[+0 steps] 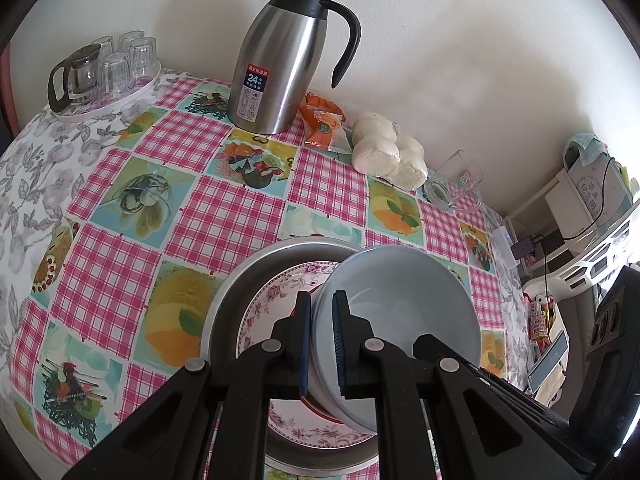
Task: Organize plates and bowls
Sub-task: 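Lower the round bowl into the square bowl with both grippers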
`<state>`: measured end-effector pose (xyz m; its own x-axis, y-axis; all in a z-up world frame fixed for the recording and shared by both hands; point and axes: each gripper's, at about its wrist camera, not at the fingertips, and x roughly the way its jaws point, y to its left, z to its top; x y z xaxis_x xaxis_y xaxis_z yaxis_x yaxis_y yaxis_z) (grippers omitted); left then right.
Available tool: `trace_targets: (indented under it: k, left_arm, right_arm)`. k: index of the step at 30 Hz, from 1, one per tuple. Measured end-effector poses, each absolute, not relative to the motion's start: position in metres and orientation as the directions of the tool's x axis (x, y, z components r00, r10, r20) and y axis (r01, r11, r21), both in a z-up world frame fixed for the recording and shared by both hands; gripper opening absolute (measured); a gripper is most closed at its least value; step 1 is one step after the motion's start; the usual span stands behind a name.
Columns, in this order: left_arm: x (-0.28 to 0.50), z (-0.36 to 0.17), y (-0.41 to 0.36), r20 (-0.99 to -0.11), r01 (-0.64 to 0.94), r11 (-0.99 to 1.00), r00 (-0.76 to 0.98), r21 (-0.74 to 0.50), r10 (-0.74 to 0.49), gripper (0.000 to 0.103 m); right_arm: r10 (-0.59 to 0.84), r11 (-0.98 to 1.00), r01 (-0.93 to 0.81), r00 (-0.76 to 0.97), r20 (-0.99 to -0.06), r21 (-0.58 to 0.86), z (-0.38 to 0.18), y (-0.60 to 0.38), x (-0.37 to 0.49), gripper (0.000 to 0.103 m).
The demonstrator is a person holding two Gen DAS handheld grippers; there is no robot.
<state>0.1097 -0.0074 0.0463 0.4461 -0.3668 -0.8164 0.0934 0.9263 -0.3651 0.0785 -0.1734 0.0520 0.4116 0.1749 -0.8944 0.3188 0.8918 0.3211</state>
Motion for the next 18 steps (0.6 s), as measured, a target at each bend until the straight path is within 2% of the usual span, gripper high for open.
trace_targets:
  k: [14,16,18]
  left_arm:
    - [0.109,0.046,-0.007,-0.813,0.098,0.924,0.447,-0.371,-0.374,0.010]
    - [0.109,0.047,-0.008,-0.811,0.100,0.924,0.450,-0.370,-0.373,0.010]
    - [0.109,0.048,-0.009,-0.810,0.100,0.924,0.452,-0.370,-0.373,0.010]
  right_arm:
    - [0.167,0.892,0.320,0.424,-0.890,0.320,0.057,-0.176,0.076,0.024]
    - [0.149,0.899,0.317,0.428,-0.891,0.303,0.060,-0.175,0.075,0.034]
    - [0.122,0.908,0.310,0.450,-0.885,0.283,0.068,-0.174,0.074,0.038]
